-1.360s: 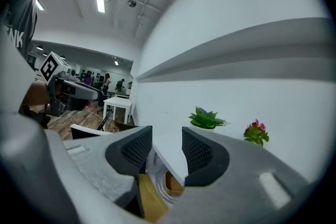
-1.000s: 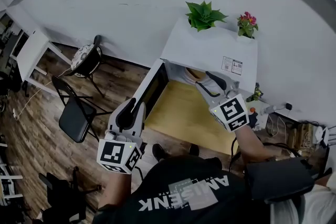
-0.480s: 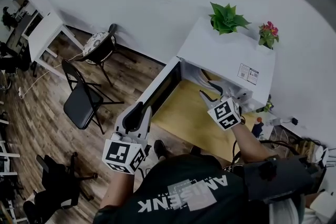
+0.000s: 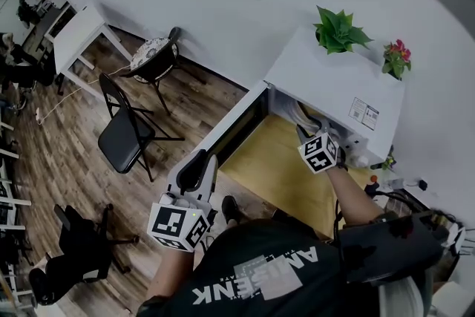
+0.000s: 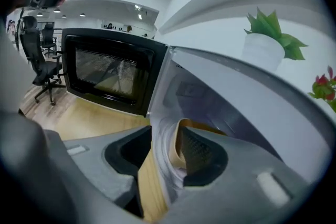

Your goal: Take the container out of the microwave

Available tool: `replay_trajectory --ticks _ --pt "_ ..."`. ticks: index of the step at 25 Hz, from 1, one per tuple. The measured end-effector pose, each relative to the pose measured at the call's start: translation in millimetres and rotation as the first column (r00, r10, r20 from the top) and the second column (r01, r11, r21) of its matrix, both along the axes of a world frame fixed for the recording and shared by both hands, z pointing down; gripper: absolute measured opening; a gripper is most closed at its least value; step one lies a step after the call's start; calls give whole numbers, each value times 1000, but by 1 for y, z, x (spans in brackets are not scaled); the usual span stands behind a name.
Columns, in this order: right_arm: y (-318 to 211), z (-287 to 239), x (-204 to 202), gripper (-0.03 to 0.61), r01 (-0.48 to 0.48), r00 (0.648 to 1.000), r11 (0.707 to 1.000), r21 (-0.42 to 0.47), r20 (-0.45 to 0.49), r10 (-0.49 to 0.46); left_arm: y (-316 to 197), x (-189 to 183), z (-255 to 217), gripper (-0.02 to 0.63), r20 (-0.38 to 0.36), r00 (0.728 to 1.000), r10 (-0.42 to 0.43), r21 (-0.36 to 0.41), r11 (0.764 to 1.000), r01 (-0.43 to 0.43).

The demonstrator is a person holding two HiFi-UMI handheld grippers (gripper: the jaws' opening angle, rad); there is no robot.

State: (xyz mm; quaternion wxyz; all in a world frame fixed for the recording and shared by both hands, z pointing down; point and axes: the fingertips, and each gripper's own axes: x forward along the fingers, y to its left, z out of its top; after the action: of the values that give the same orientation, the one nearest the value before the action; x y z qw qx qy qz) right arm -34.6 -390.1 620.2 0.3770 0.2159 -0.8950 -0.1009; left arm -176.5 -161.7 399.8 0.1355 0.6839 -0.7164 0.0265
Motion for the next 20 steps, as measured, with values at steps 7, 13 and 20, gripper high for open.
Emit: replay_trajectory --ticks 7,13,20 --pt "-26 24 -5 169 -28 998 1000 -1 -56 28 6 -8 2 31 -1 999 -44 -16 999 44" --pt "-40 46 0 164 -31 991 1000 -4 -131 30 8 -9 7 8 -1 998 -67 -29 997 67" --pt "-52 56 3 116 -53 978 999 14 -200 54 17 -14 2 3 10 996 -93 -29 995 93"
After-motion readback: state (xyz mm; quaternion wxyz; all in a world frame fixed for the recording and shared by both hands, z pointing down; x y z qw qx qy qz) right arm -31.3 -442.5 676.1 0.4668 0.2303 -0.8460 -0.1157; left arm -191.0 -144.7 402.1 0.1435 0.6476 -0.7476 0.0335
